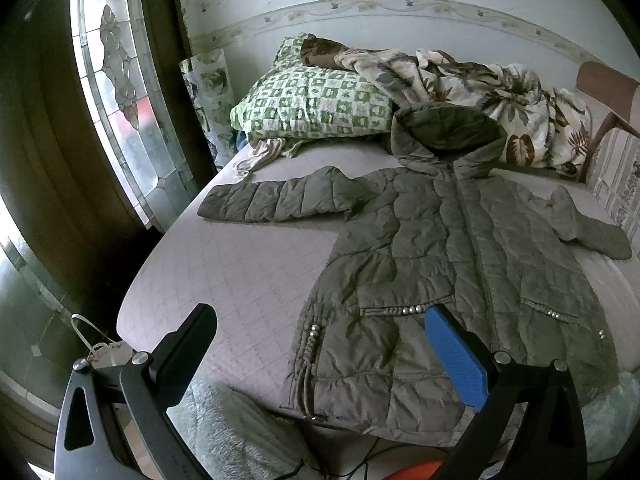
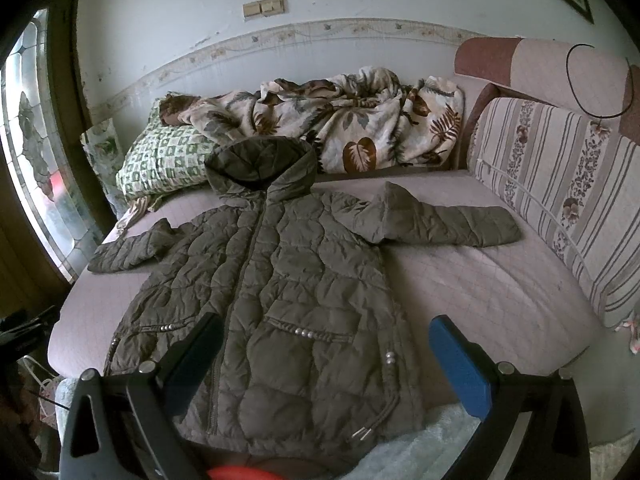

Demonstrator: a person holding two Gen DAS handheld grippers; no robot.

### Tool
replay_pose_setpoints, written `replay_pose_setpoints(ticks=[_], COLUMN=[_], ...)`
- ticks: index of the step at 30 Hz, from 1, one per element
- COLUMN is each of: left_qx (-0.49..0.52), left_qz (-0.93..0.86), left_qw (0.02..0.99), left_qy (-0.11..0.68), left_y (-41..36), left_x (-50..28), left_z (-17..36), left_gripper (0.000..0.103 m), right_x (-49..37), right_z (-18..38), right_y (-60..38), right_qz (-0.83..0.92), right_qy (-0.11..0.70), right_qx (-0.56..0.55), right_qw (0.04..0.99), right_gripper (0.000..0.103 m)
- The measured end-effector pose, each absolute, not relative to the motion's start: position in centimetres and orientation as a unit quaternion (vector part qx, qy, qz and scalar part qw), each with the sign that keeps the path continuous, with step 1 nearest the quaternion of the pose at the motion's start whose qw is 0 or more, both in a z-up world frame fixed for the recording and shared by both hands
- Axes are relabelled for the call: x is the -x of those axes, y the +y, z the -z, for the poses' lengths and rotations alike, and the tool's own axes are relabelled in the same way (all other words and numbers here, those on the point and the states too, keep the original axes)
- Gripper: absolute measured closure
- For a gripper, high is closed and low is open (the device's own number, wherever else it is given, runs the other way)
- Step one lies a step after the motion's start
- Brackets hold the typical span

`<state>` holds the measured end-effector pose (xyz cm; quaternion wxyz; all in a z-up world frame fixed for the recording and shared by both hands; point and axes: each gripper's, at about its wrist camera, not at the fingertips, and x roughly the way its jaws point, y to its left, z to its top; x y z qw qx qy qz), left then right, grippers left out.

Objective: Fold large clothes

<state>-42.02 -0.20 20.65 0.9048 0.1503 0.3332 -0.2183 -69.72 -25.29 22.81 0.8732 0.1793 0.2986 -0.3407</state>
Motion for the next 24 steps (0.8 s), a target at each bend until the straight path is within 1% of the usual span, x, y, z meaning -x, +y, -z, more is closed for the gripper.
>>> replay_pose_setpoints(ticks=[24], left_qx=[-0.156], left_qz=[0.229], left_qw=[0.894], left_qy=[0.351], left_y=[-1.8], left_x=[40.9], left_z=[-20.0], left_gripper=[0.0], right_x=[67.8], right_z=[-22.3], right_y=[-26.3], right_qz=[0.343], right_qy=[0.322], right_qx=[-0.184], right_qw=[0.863], right_gripper=[0.0])
